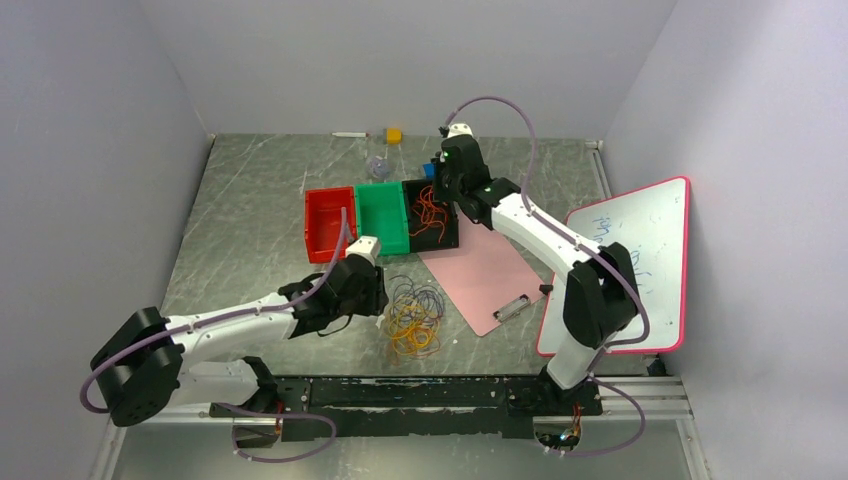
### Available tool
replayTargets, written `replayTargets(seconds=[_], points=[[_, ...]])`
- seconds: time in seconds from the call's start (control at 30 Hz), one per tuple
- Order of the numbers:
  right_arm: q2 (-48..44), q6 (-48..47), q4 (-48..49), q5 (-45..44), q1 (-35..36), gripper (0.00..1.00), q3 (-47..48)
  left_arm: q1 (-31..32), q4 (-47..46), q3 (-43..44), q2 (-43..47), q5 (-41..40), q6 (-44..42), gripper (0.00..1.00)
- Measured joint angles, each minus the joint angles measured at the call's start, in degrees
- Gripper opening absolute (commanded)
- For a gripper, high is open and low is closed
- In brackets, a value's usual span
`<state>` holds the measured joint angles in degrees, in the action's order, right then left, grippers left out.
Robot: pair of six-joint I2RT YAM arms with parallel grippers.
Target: Untangle the cables
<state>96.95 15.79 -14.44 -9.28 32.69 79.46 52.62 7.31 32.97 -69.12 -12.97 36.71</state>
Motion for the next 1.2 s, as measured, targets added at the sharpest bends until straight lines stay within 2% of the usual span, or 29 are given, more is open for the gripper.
replayTargets(seconds=[0.27, 0.67, 1.2], points=[[2.38, -0.02, 0.92, -6.47, -0.02, 0.0, 0.39, 0.0, 1.75, 0.35, 0.74, -1.07, -0.35, 0.44], [8.98, -3.1, 6.32, -8.48, -0.02, 0.0, 4.33, 0.0, 2.21, 2.03, -2.14, -1.05, -0.9, 0.42], [15.06, -4.63, 7.5, 1.29, -0.09, 0.0, 2.27, 0.0, 2.01, 3.3, -4.2, -1.03, -1.62, 0.42]])
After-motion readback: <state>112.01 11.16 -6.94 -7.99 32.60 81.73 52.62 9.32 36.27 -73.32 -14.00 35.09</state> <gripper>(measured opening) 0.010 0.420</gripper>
